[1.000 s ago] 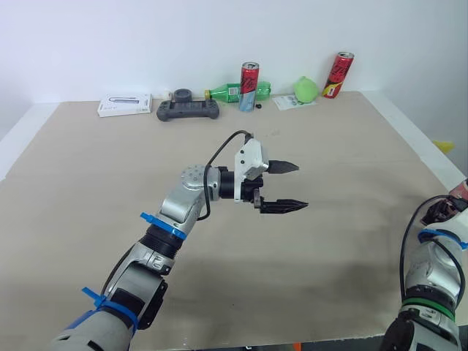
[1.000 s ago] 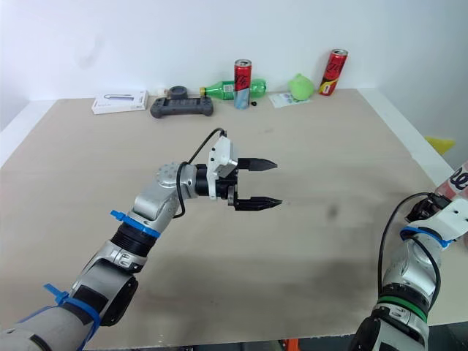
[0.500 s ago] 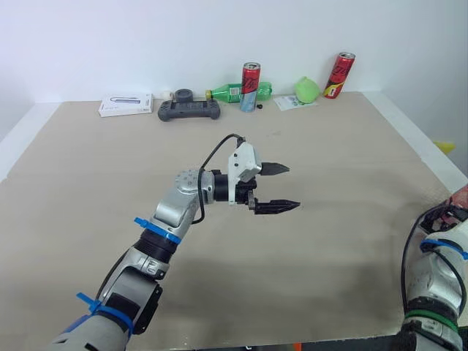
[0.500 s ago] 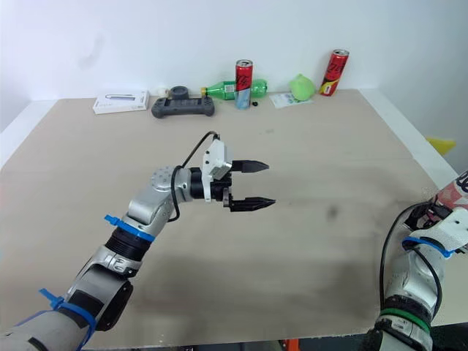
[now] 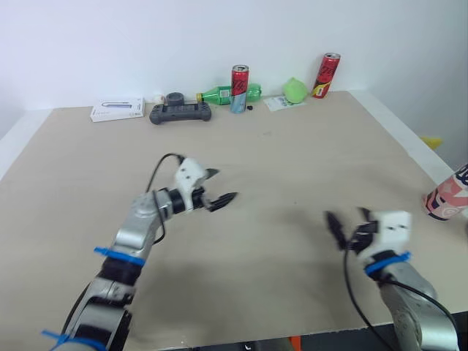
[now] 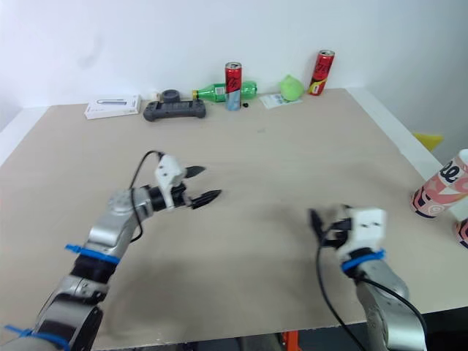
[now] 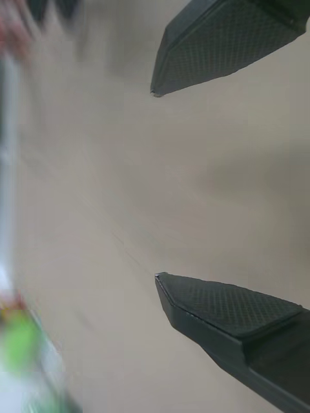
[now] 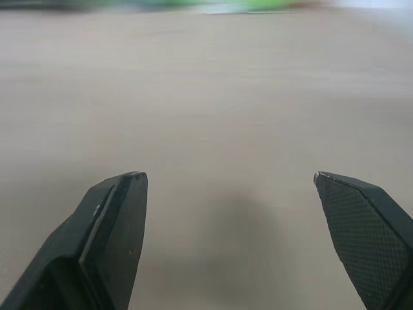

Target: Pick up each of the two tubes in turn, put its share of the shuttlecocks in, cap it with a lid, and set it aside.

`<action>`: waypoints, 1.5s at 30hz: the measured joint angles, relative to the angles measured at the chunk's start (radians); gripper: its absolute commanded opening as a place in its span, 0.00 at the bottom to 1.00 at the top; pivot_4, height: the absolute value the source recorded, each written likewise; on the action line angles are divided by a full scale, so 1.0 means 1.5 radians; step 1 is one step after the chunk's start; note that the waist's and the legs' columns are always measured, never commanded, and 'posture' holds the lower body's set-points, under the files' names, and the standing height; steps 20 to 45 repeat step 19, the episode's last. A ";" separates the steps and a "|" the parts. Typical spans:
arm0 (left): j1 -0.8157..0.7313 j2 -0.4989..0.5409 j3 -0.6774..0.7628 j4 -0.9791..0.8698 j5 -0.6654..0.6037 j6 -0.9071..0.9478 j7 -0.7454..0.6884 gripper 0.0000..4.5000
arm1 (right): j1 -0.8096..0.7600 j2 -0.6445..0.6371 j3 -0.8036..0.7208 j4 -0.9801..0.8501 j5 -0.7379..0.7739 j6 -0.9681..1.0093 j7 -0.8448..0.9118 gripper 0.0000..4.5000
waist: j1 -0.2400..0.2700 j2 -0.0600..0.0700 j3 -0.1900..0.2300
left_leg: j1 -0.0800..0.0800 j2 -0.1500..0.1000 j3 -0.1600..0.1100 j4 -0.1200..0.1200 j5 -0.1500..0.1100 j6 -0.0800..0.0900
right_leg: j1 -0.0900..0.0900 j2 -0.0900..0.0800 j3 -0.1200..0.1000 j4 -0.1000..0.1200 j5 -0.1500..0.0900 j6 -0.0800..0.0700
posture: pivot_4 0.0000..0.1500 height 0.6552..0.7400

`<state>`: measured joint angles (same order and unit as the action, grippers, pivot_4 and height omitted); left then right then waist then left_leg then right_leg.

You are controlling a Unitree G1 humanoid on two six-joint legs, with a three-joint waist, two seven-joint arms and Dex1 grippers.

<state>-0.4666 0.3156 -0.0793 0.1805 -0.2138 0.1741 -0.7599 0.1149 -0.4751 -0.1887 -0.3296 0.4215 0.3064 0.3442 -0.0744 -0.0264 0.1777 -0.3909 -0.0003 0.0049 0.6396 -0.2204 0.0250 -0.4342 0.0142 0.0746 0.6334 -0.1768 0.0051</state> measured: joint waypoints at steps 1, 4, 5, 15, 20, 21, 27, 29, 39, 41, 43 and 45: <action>0.021 0.007 0.009 -0.017 0.002 0.000 0.014 1.00 | -0.017 -0.007 0.011 0.001 0.007 0.017 0.018 0.98 | 0.001 0.000 0.000 | -0.001 0.000 -0.001 0.000 0.001 -0.001 | -0.001 0.000 -0.001 0.000 0.000 0.000 | 1.00 0.97; 0.081 0.017 0.039 -0.079 0.007 0.007 0.057 1.00 | -0.079 -0.034 0.032 0.007 0.024 0.055 0.071 0.98 | 0.006 -0.001 0.001 | -0.002 -0.002 -0.001 0.000 0.001 -0.001 | 0.000 -0.001 -0.001 0.000 0.000 0.000 | 1.00 0.97; 0.121 0.018 0.047 -0.125 0.012 0.014 0.084 1.00 | -0.120 -0.049 0.047 0.023 0.030 0.069 0.108 0.98 | 0.008 -0.001 0.001 | -0.002 -0.002 -0.001 0.000 0.001 -0.001 | 0.000 -0.001 -0.001 0.000 0.000 0.000 | 1.00 0.97; 0.214 0.016 0.060 -0.238 0.019 0.050 0.152 1.00 | -0.199 -0.058 0.105 0.106 0.027 0.090 0.223 0.98 | 0.020 -0.002 0.001 | -0.007 -0.003 -0.002 0.000 0.000 -0.001 | -0.003 -0.001 -0.002 -0.001 0.000 0.000 | 1.00 0.97; 0.217 0.017 0.061 -0.256 0.012 0.070 0.158 1.00 | -0.221 -0.054 0.109 0.133 0.014 0.087 0.235 0.98 | 0.019 -0.002 0.001 | -0.006 -0.003 -0.002 0.000 0.000 -0.001 | -0.003 -0.001 -0.002 -0.001 0.000 0.000 | 1.00 0.97; 0.217 0.017 0.061 -0.256 0.012 0.070 0.158 1.00 | -0.221 -0.054 0.109 0.133 0.014 0.087 0.235 0.98 | 0.019 -0.002 0.001 | -0.006 -0.003 -0.002 0.000 0.000 -0.001 | -0.003 -0.001 -0.002 -0.001 0.000 0.000 | 1.00 0.97; 0.217 0.017 0.061 -0.256 0.012 0.070 0.158 1.00 | -0.221 -0.054 0.109 0.133 0.014 0.087 0.235 0.98 | 0.019 -0.002 0.001 | -0.006 -0.003 -0.002 0.000 0.000 -0.001 | -0.003 -0.001 -0.002 -0.001 0.000 0.000 | 1.00 0.97; 0.217 0.017 0.061 -0.256 0.012 0.070 0.158 1.00 | -0.221 -0.054 0.109 0.133 0.014 0.087 0.235 0.98 | 0.019 -0.002 0.001 | -0.006 -0.003 -0.002 0.000 0.000 -0.001 | -0.003 -0.001 -0.002 -0.001 0.000 0.000 | 1.00 0.97; 0.217 0.017 0.061 -0.256 0.012 0.070 0.158 1.00 | -0.221 -0.054 0.109 0.133 0.014 0.087 0.235 0.98 | 0.019 -0.002 0.001 | -0.006 -0.003 -0.002 0.000 0.000 -0.001 | -0.003 -0.001 -0.002 -0.001 0.000 0.000 | 1.00 0.97; 0.217 0.017 0.061 -0.256 0.012 0.070 0.158 1.00 | -0.221 -0.054 0.109 0.133 0.014 0.087 0.235 0.98 | 0.019 -0.002 0.001 | -0.006 -0.003 -0.002 0.000 0.000 -0.001 | -0.003 -0.001 -0.002 -0.001 0.000 0.000 | 1.00 0.97; 0.217 0.017 0.061 -0.256 0.012 0.070 0.158 1.00 | -0.221 -0.054 0.109 0.133 0.014 0.087 0.235 0.98 | 0.019 -0.002 0.001 | -0.006 -0.003 -0.002 0.000 0.000 -0.001 | -0.003 -0.001 -0.002 -0.001 0.000 0.000 | 1.00 0.97; 0.217 0.017 0.061 -0.256 0.012 0.070 0.158 1.00 | -0.221 -0.054 0.109 0.133 0.014 0.087 0.235 0.98 | 0.019 -0.002 0.001 | -0.006 -0.003 -0.002 0.000 0.000 -0.001 | -0.003 -0.001 -0.002 -0.001 0.000 0.000 | 1.00 0.97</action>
